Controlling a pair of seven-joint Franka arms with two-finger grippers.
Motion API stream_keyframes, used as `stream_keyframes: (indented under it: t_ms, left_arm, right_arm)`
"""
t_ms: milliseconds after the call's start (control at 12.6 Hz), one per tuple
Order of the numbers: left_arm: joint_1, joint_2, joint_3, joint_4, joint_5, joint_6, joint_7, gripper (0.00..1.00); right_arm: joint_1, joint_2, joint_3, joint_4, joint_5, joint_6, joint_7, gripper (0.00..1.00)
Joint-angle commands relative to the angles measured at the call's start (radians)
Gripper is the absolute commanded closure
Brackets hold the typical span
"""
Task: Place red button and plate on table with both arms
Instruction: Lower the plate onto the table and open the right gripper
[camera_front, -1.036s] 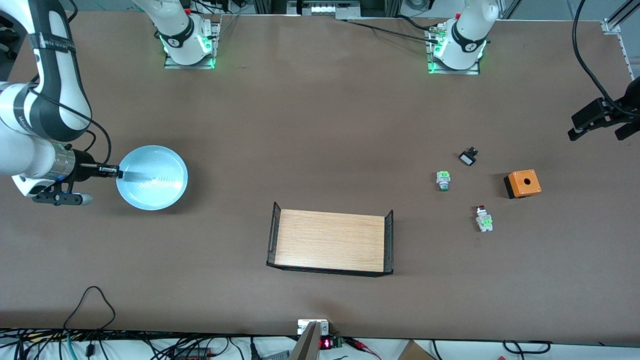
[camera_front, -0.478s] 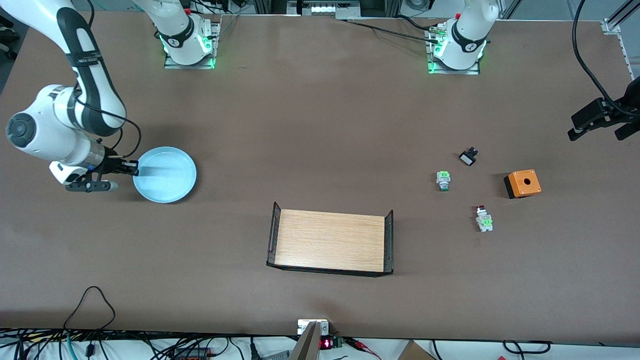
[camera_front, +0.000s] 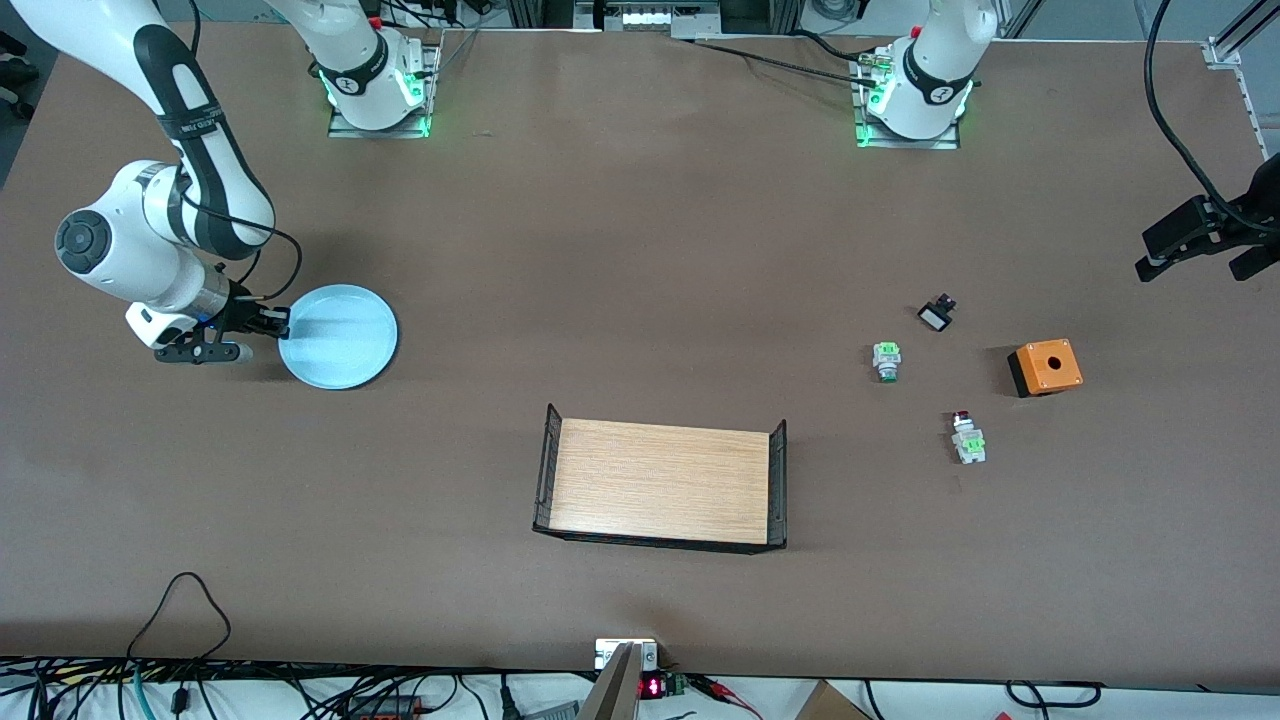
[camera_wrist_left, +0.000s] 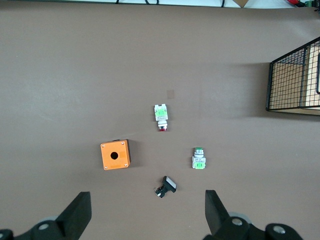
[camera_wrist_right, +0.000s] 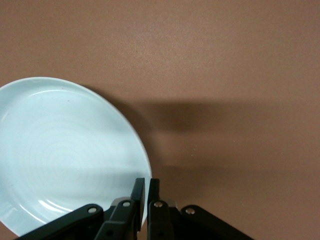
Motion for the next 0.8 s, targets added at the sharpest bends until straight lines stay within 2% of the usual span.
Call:
stream_keyframes:
  t_ms: [0,239,717]
  left_arm:
    - [-0.008,-0.005,0.003,0.013,0.010,-0.015,-0.009,0.00]
    - [-0.009,-0.005,0.003,0.013,0.011,-0.017,-0.009,0.00]
    - [-0.009,-0.005,0.003,0.013,0.011,-0.017,-0.009,0.00]
  right_arm:
    - [-0.012,-0.043,0.018,-0.004,0.014,-0.021,0.002,0.00]
    - [0.012,-0.080,0.022,0.062,0.014,-0.126,0.080,0.00]
    - [0.101,-0.097,0.022,0.333,0.006,-0.528,0.290,0.00]
